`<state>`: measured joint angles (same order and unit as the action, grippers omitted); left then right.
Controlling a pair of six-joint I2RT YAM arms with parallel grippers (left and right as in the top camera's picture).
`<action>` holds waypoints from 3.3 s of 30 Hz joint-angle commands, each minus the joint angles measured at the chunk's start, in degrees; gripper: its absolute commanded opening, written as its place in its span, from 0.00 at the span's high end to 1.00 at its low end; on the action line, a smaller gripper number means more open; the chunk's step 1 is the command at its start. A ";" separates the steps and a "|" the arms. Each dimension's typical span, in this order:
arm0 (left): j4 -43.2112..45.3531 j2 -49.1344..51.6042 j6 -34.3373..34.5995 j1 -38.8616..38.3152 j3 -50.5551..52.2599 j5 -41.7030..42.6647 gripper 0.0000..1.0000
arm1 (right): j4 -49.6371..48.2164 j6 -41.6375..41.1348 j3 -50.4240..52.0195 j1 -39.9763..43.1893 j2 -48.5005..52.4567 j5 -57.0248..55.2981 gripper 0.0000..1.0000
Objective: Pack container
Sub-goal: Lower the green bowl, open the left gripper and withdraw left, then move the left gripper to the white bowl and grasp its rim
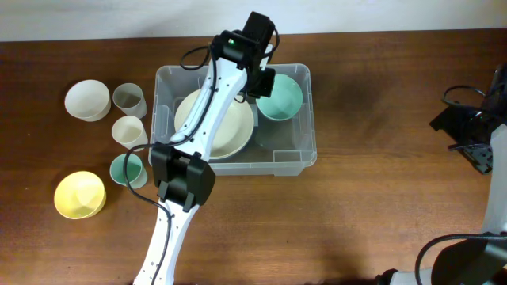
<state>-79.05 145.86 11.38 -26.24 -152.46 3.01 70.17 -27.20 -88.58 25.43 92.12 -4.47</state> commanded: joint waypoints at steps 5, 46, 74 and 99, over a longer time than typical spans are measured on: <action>-0.28 2.75 -0.96 -0.24 -0.20 1.27 0.72 | -0.17 -0.24 0.35 0.09 0.20 -0.09 0.01; -11.23 -5.73 5.62 46.73 -5.77 -2.12 0.01 | -0.15 -0.24 0.35 0.09 0.20 -0.09 0.01; 11.78 -5.62 10.27 52.94 22.36 -1.88 0.03 | -0.15 -0.24 0.35 0.09 0.20 -0.09 0.01; 11.15 -1.53 10.27 53.05 22.36 -2.82 0.74 | -0.15 -0.24 0.35 0.09 0.20 -0.09 0.01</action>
<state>-68.29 143.70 21.34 26.57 -130.21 0.89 70.15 -27.20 -88.58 25.43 92.12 -4.47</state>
